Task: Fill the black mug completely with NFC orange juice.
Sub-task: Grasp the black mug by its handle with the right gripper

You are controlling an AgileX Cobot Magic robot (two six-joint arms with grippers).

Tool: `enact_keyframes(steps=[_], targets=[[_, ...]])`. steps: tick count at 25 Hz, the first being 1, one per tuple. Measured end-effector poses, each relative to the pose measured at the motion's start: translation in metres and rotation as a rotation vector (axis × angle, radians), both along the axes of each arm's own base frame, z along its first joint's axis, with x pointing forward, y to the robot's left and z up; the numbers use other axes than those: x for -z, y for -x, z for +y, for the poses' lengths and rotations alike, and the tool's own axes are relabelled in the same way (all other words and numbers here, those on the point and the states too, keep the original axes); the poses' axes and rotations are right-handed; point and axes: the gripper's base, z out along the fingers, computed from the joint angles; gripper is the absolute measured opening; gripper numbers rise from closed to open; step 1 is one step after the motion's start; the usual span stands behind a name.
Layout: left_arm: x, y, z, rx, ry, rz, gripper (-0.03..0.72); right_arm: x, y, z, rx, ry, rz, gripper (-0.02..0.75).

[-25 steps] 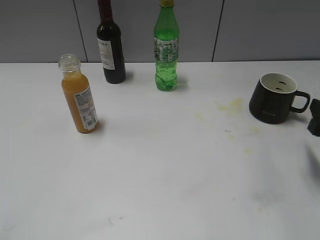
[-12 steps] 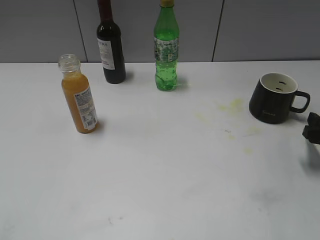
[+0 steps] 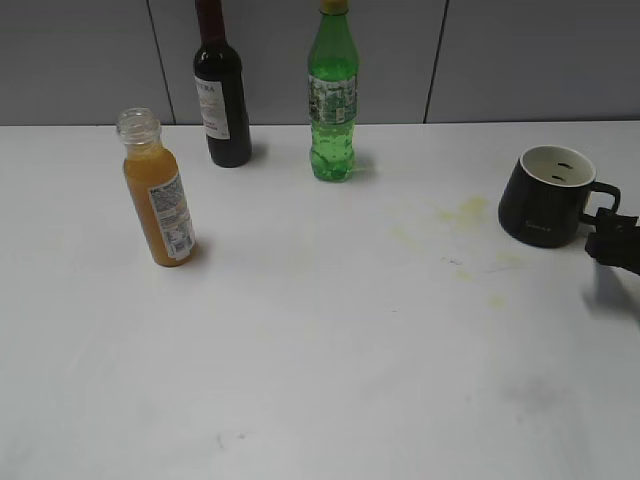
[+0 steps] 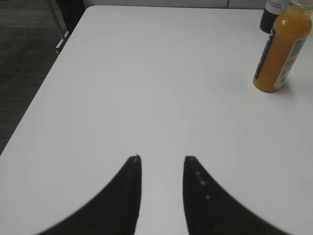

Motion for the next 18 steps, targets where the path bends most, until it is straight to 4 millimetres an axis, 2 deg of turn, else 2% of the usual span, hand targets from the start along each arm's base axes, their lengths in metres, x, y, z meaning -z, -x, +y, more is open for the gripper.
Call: enact_keyframes(steps=[5,12,18], targets=[[0.000,0.000,0.000,0.000,0.000,0.000,0.235,0.008,-0.011,-0.001,-0.005,0.000,0.001,0.592],[0.000,0.000,0.000,0.000,0.000,0.000,0.235,0.006,-0.020,-0.010,0.006,0.006,-0.029,0.592],[0.000,0.000,0.000,0.000,0.000,0.000,0.235,0.014,-0.032,-0.012,-0.024,0.011,-0.035,0.592]])
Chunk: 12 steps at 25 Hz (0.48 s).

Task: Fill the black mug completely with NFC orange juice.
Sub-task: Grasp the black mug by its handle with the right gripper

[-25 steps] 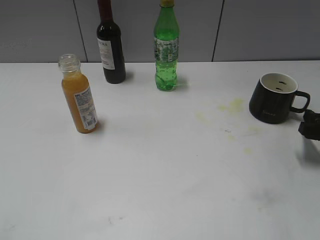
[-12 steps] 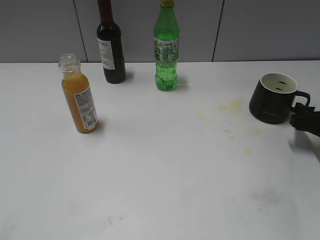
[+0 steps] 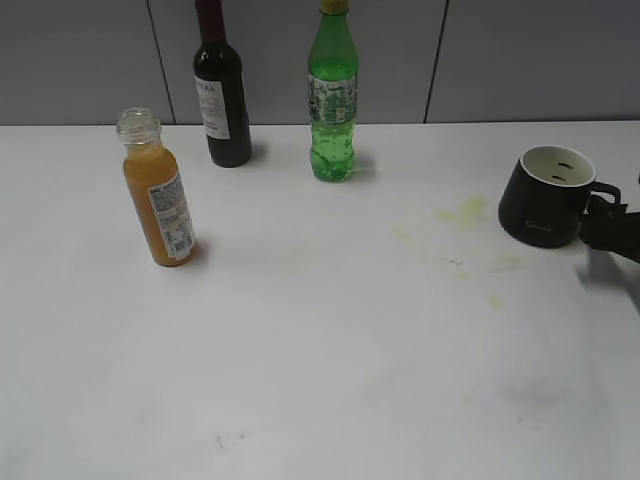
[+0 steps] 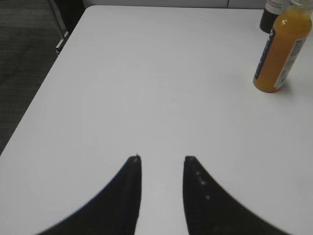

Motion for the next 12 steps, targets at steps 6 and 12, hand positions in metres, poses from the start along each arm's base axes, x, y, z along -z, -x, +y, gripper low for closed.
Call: enact_keyframes(steps=[6,12], targets=[[0.000,0.000,0.000,0.000,0.000,0.000,0.235,0.006,-0.012,-0.001,-0.012,0.003,-0.012,0.592],[0.000,0.000,0.000,0.000,0.000,0.000,0.235,0.013,-0.025,0.000,-0.047,0.009,-0.032,0.483]])
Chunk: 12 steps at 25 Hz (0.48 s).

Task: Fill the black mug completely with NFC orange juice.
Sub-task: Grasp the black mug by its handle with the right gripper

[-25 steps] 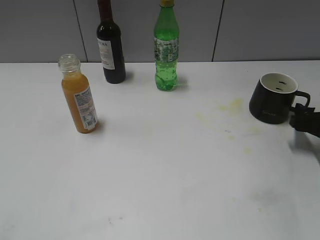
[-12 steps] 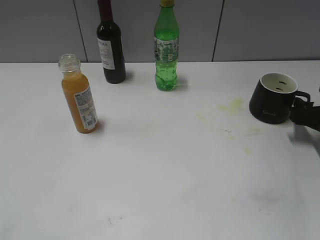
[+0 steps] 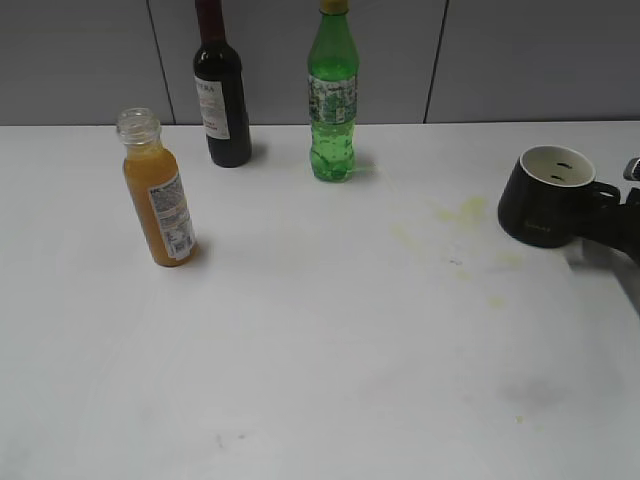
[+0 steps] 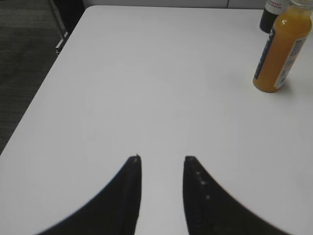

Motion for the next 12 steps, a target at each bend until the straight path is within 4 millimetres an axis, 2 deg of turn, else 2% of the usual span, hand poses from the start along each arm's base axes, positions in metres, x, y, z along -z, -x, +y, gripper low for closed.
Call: enact_keyframes(steps=[1,4,5,12], targets=[[0.0000,0.0000,0.0000,0.000,0.000,0.000,0.235,0.0001,-0.0008,0.0009,-0.011,0.002,-0.001,0.421],[0.0000,0.0000,0.0000,0.000,0.000,0.000,0.235,0.0000,-0.0014,0.0046,-0.053,-0.003,-0.002,0.126],[0.0000,0.0000,0.0000,0.000,0.000,0.000,0.235,0.0000,-0.0015,0.0055,-0.064,-0.003,-0.001,0.088],[0.0000,0.0000,0.0000,0.000,0.000,0.000,0.235,-0.0010,-0.0023,0.0063,-0.075,-0.001,-0.001,0.069]])
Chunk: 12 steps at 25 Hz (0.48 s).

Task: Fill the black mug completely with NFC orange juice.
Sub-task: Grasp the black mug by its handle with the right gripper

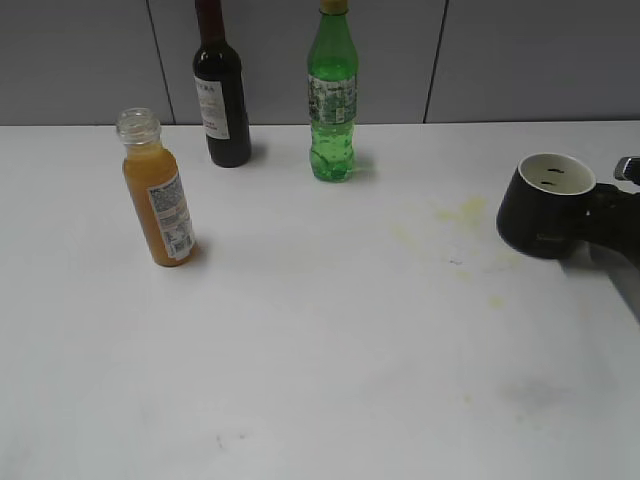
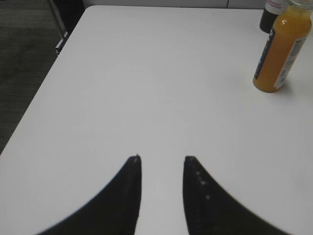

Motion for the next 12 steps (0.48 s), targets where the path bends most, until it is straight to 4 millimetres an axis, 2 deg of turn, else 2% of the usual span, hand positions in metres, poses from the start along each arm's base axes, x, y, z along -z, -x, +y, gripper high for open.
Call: enact_keyframes(steps=[4,7,9,12], targets=[[0.000,0.000,0.000,0.000,0.000,0.000,0.235,-0.015,-0.001,0.008,-0.025,0.009,-0.001,0.067],[0.000,0.000,0.000,0.000,0.000,0.000,0.235,-0.038,-0.004,0.025,-0.074,0.018,-0.060,0.067],[0.000,0.000,0.000,0.000,0.000,0.000,0.235,-0.056,-0.004,0.043,-0.124,0.020,-0.110,0.067],[0.000,0.000,0.000,0.000,0.000,0.000,0.235,-0.072,0.002,0.076,-0.198,0.009,-0.150,0.066]])
